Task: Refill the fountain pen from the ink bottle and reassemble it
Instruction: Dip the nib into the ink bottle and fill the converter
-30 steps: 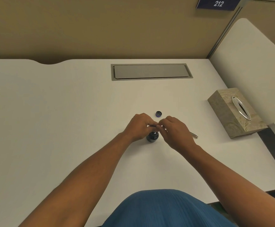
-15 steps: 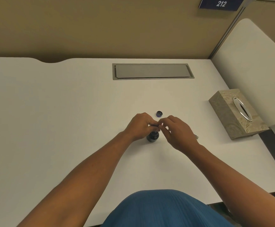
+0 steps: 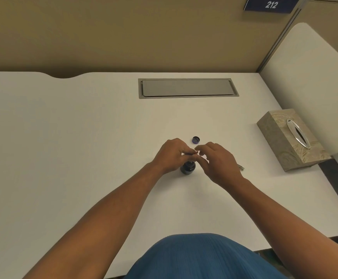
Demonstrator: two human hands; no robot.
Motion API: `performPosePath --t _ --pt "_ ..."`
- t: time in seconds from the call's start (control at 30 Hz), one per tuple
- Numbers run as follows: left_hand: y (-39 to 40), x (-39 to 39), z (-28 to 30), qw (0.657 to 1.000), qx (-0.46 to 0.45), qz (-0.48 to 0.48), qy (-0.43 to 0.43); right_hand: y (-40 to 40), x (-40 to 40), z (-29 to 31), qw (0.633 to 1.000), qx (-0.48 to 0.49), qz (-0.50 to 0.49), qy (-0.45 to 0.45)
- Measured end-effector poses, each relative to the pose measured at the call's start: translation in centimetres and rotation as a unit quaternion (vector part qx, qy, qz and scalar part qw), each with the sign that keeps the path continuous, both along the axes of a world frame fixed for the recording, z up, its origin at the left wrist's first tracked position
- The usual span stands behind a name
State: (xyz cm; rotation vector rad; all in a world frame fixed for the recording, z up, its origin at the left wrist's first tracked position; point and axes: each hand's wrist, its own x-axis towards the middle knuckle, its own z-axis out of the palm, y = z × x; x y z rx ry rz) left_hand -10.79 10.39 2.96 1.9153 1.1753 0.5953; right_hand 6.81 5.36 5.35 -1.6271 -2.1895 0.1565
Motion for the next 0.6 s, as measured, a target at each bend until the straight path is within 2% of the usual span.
performPosePath --t 0.1,0.6 --pt "0.14 0.07 -0.04 1.0 -0.003 0.0 0.0 -0.04 0.13 -0.16 1.0 0.013 0.025 -0.007" --pt "0.13 0.07 0.05 1.0 0.006 -0.014 0.001 0.11 -0.14 -0.29 0.998 0.032 -0.007 -0.05"
